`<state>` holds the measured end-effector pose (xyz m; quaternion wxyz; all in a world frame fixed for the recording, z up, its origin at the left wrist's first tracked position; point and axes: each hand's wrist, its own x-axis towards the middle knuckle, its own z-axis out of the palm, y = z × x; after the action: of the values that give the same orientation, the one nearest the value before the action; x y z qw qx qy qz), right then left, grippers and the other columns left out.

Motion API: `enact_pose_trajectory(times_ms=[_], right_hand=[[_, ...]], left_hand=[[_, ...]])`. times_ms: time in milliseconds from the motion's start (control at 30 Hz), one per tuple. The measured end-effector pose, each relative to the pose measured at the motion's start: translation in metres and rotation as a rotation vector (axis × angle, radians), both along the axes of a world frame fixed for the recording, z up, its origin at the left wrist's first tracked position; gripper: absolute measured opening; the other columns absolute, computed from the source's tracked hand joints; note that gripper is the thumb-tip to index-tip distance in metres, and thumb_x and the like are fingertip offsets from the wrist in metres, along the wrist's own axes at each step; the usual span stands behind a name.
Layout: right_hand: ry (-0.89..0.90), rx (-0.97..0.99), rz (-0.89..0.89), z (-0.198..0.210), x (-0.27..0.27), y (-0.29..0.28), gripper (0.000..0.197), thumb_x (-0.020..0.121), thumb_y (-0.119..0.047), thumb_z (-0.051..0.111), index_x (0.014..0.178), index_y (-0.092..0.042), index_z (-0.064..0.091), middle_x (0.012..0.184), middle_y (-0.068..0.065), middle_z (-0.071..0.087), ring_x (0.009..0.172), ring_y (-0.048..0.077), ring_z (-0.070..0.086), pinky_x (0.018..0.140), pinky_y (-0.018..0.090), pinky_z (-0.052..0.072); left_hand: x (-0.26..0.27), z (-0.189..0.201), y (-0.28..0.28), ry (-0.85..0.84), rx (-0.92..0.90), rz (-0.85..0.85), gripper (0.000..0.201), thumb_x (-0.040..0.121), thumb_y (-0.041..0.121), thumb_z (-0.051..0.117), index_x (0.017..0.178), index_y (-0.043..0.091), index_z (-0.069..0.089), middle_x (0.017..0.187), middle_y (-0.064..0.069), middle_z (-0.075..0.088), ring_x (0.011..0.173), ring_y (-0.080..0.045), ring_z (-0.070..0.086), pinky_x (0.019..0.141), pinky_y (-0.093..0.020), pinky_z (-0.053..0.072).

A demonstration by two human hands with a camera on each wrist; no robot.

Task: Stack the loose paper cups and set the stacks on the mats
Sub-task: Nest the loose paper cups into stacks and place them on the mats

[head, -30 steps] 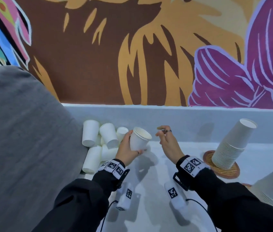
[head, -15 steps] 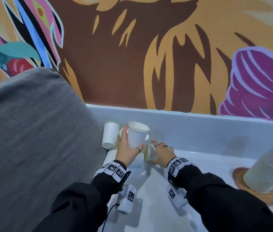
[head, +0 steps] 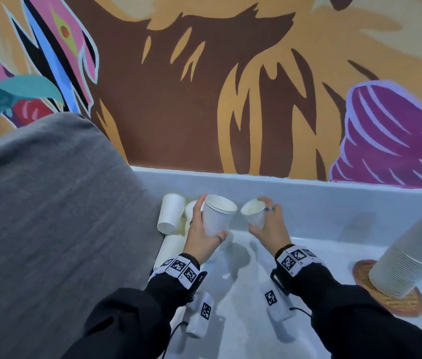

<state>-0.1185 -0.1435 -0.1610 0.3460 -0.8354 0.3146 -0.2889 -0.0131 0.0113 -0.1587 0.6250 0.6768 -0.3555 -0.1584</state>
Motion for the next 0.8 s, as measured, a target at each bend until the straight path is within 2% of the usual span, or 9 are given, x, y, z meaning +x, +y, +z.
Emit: enact_pose_trajectory(times_ms=[100,167,267,367,433,567,633,700,800], right_hand=[[-0.4,0.062,-0.062,0.042,-0.01,0.001,0.067,0.073,-0.002,0.072,0.127,-0.02,0.037,0.123,0.004,0.037,0.102,0.01,0.05,0.092,0.018,0.037],[-0.57,0.05,-0.043,0.067,-0.015,0.007,0.07,0.071,-0.006,0.076,0.121,-0.029,0.034,0.127,0.007,0.042,0.11,0.015,0.049,0.095,0.022,0.042],[-0.649,0.075,0.051,0.094,-0.026,0.022,0.071,0.071,-0.008,0.079,0.121,-0.028,0.032,0.123,0.003,0.046,0.112,0.014,0.049,0.093,0.016,0.043],[-0.617,0.116,0.105,0.105,-0.039,0.037,0.069,0.073,-0.009,0.079,0.123,-0.026,0.035,0.115,-0.013,0.047,0.107,-0.002,0.049,0.086,0.009,0.043],[-0.569,0.113,0.124,0.105,-0.049,0.042,0.063,0.076,-0.015,0.077,0.123,-0.026,0.038,0.116,-0.015,0.049,0.108,-0.003,0.049,0.084,0.006,0.042],[-0.325,0.131,0.175,0.104,-0.07,0.045,0.046,0.093,-0.041,0.053,0.132,-0.018,0.045,0.13,-0.004,0.049,0.124,0.012,0.044,0.097,0.02,0.037],[-0.232,0.074,0.201,0.103,-0.08,0.043,0.057,0.093,-0.057,0.039,0.134,-0.019,0.048,0.136,-0.005,0.047,0.129,0.011,0.038,0.109,0.032,0.031],[-0.174,0.056,0.205,0.106,-0.091,0.042,0.07,0.088,-0.068,0.032,0.138,-0.021,0.045,0.142,-0.006,0.043,0.134,0.01,0.033,0.114,0.039,0.027],[-0.169,0.142,0.213,0.121,-0.111,0.046,0.062,0.093,-0.053,0.043,0.146,-0.023,0.03,0.146,-0.004,0.035,0.134,0.013,0.036,0.111,0.032,0.03]], left_hand=[[-0.009,0.006,-0.002,-0.003,0.02,-0.039,0.095,0.072,-0.003,0.07,0.136,0.044,0.017,0.129,0.001,0.045,0.109,-0.019,0.053,0.09,-0.029,0.048],[-0.017,0.011,-0.005,-0.014,0.043,-0.076,0.094,0.072,-0.001,0.071,0.134,0.046,0.018,0.131,-0.001,0.045,0.11,-0.02,0.053,0.089,-0.029,0.048],[-0.032,0.023,-0.01,-0.031,0.039,-0.136,0.094,0.071,-0.002,0.072,0.13,0.048,0.019,0.132,-0.002,0.043,0.111,-0.022,0.052,0.08,-0.021,0.05],[-0.049,0.038,-0.015,-0.039,0.017,-0.178,0.093,0.072,-0.001,0.073,0.128,0.05,0.02,0.129,-0.003,0.047,0.107,-0.02,0.055,0.08,-0.027,0.053],[-0.06,0.048,-0.016,-0.036,-0.003,-0.189,0.091,0.074,-0.001,0.073,0.13,0.046,0.02,0.124,-0.004,0.05,0.101,-0.016,0.058,0.075,-0.025,0.054],[-0.081,0.067,-0.017,-0.027,-0.064,-0.201,0.087,0.078,0.001,0.071,0.135,0.04,0.018,0.119,0.009,0.049,0.096,-0.005,0.057,0.066,-0.018,0.054],[-0.088,0.074,-0.017,-0.023,-0.084,-0.199,0.088,0.079,0.003,0.072,0.14,0.035,0.018,0.121,0.011,0.048,0.098,-0.003,0.056,0.069,-0.016,0.054],[-0.094,0.08,-0.016,-0.027,-0.085,-0.202,0.089,0.078,0.006,0.073,0.142,0.034,0.017,0.124,0.007,0.047,0.099,-0.002,0.055,0.072,-0.015,0.052],[-0.109,0.091,-0.018,-0.044,-0.101,-0.235,0.09,0.078,0.008,0.074,0.142,0.036,0.017,0.127,0.008,0.047,0.102,0.003,0.053,0.078,-0.015,0.05]])
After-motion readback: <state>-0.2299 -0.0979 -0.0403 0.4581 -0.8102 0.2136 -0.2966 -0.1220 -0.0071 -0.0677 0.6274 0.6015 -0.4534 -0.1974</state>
